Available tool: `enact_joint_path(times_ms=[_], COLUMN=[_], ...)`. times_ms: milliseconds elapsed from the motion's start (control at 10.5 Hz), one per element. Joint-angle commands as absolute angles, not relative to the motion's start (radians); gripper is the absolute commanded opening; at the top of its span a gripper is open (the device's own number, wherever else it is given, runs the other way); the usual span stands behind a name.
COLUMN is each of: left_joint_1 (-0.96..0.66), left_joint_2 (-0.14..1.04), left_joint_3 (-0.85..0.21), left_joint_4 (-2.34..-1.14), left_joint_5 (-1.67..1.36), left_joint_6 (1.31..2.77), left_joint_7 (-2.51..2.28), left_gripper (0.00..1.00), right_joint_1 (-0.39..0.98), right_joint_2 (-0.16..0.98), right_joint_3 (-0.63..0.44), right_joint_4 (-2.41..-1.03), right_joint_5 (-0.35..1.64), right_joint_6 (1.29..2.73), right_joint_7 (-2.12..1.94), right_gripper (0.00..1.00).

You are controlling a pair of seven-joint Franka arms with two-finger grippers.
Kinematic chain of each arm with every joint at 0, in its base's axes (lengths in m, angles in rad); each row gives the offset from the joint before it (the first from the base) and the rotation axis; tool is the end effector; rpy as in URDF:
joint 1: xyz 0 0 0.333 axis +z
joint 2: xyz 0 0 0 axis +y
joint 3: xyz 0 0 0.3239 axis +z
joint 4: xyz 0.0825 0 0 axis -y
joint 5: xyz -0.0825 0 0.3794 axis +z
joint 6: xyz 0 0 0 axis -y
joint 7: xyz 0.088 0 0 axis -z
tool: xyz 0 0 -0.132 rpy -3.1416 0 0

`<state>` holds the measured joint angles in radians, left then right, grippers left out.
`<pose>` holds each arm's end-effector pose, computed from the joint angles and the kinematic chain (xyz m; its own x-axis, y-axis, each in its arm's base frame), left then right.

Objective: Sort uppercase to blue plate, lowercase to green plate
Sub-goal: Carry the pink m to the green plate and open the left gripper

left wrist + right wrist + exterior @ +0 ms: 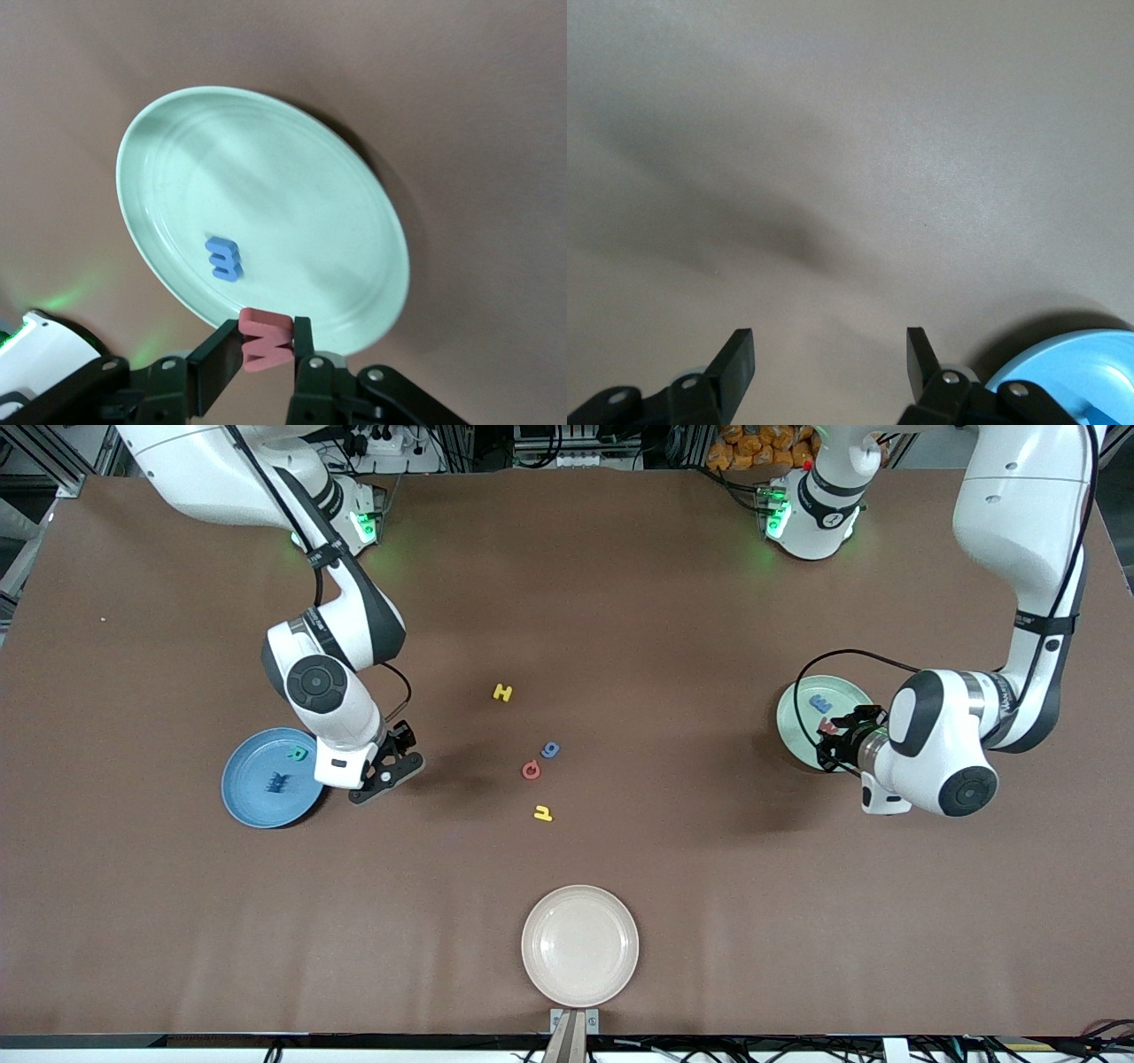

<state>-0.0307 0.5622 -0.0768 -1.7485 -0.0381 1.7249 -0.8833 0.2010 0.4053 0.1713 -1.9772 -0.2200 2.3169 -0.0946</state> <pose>0.5753 -0.0647 0.2107 0.5797 0.7080 -0.4034 0.5960 -0.7060 -0.3825 0.5671 0.2102 0.2457 0.8196 0.5687 -0.0692 0.5728 -0.8159 0.0789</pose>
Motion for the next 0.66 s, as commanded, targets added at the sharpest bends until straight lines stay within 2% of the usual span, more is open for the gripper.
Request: enact_joint_path(times_ms=[0,95,284,569], left_joint_1=[-0.026,-0.026,-0.034,-0.029], left_joint_2=[0.584,0.592,0.595,0.580], left_joint_3=[-0.083,-0.081,-0.081,-0.083], left_joint_4=[-1.744,-1.744,-1.743,-1.697], left_joint_5=[0.008,0.012,0.047,0.090], left_joint_6=[1.715,1.715,1.715,1.721], left_joint_7=[-0.850,-0.842,-0.842,-0.838], left_gripper=[0.00,0.00,0.99,1.00], right_joint_1=[0.195,0.195,0.195,0.193], right_joint_2=[0.393,0.393,0.393,0.393], right_joint_3=[0.176,0.176,0.176,0.176], right_joint_4=[-1.993,-1.993,-1.993,-1.993], right_joint_5=[-0.238,-0.238,-0.238,-0.238], right_joint_6=[2.327,2.327,2.327,2.326], right_joint_7=[-0.077,-0.077,-0.077,-0.077], right_gripper=[0.78,0.78,0.78,0.78])
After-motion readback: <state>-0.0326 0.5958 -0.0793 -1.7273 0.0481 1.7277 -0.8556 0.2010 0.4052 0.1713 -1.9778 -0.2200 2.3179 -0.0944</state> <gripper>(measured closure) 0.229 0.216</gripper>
